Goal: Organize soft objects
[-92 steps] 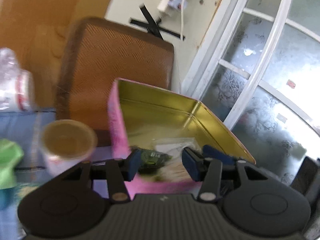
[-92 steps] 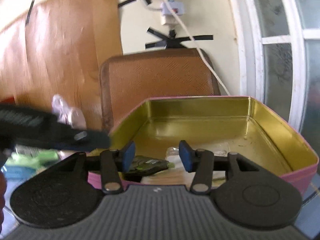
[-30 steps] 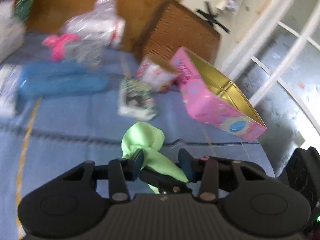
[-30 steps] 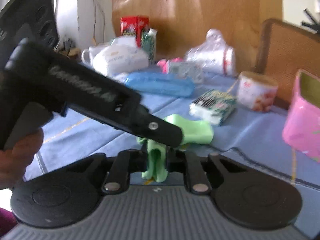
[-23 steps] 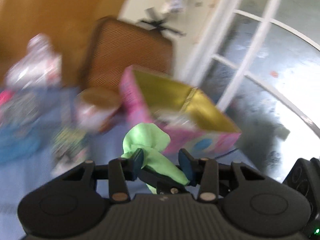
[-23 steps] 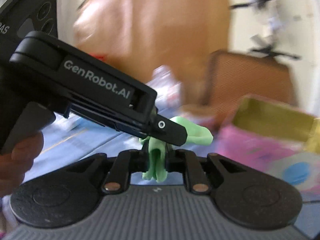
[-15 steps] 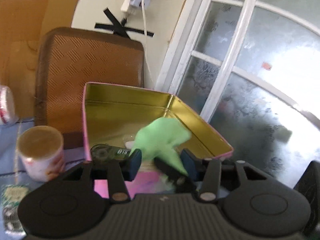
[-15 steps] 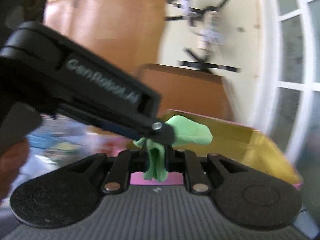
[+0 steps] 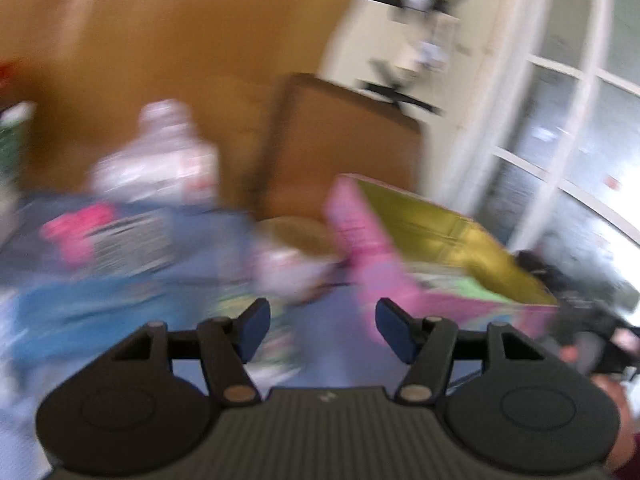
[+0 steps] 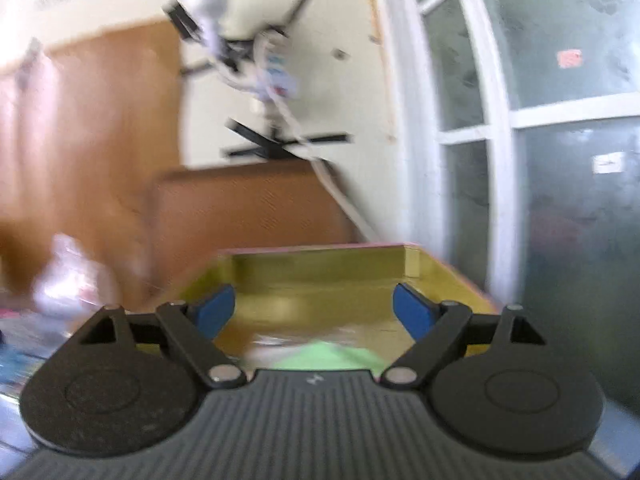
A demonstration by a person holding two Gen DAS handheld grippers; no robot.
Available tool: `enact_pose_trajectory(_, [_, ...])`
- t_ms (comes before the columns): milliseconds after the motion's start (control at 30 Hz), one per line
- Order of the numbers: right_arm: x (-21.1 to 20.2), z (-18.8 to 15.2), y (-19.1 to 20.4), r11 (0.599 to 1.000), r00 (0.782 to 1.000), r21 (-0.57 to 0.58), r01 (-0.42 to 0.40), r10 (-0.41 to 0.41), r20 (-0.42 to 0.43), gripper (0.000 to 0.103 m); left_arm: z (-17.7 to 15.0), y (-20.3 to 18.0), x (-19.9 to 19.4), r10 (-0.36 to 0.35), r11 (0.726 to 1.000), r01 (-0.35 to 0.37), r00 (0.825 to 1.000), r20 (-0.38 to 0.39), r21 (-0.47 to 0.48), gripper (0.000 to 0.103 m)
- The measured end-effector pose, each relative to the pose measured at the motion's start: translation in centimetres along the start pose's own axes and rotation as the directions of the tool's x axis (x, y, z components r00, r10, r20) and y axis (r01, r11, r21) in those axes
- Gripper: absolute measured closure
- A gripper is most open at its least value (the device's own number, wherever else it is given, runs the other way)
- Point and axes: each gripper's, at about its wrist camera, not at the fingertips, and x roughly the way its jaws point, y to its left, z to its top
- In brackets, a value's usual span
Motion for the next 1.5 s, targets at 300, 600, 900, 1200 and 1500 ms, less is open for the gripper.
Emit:
enact_pose_trajectory(300, [1.1, -3.2, 13.9, 0.873, 0.845, -0.089, -0.479, 0.432, -0.316, 0.014, -4.0, 9.2, -4.3, 0.159, 0.969, -0.158, 0.987, -0.01, -0.189, 0.043])
enact_pose_trajectory(600, [5.7, -5.6, 21.5, 0.888, 0.794, -0.101, -0.449, 0.345, -0.501, 0.01, -4.4, 8.8, -4.7, 0.114, 0.979, -0.106, 0.993, 0.035, -0.172, 0.042])
enact_pose_trajectory(900, [4.1, -6.1, 19.5, 0.874, 0.762, -0.063, -0.483, 0.383, -0.522, 0.039, -4.3, 8.0, -4.3, 0.126, 0.985, -0.121, 0.992, 0.033, -0.12, 0.038])
enact_pose_trajectory(1200, [-2.8, -7.2, 16.7, 0.779, 0.695, -0.066, -0.623, 0.514, -0.503, 0.037, -4.3, 7.7, -3.5, 0.134, 0.987, -0.135, 0.991, -0.014, -0.09, 0.036])
enact_pose_trajectory(1500, [-2.6, -7.5, 17.2, 0.769, 0.693, -0.089, -0.633, 0.511, -0.51, 0.028, -4.3, 7.5, -3.3, 0.16, 0.984, -0.161, 0.987, -0.023, -0.078, 0.032])
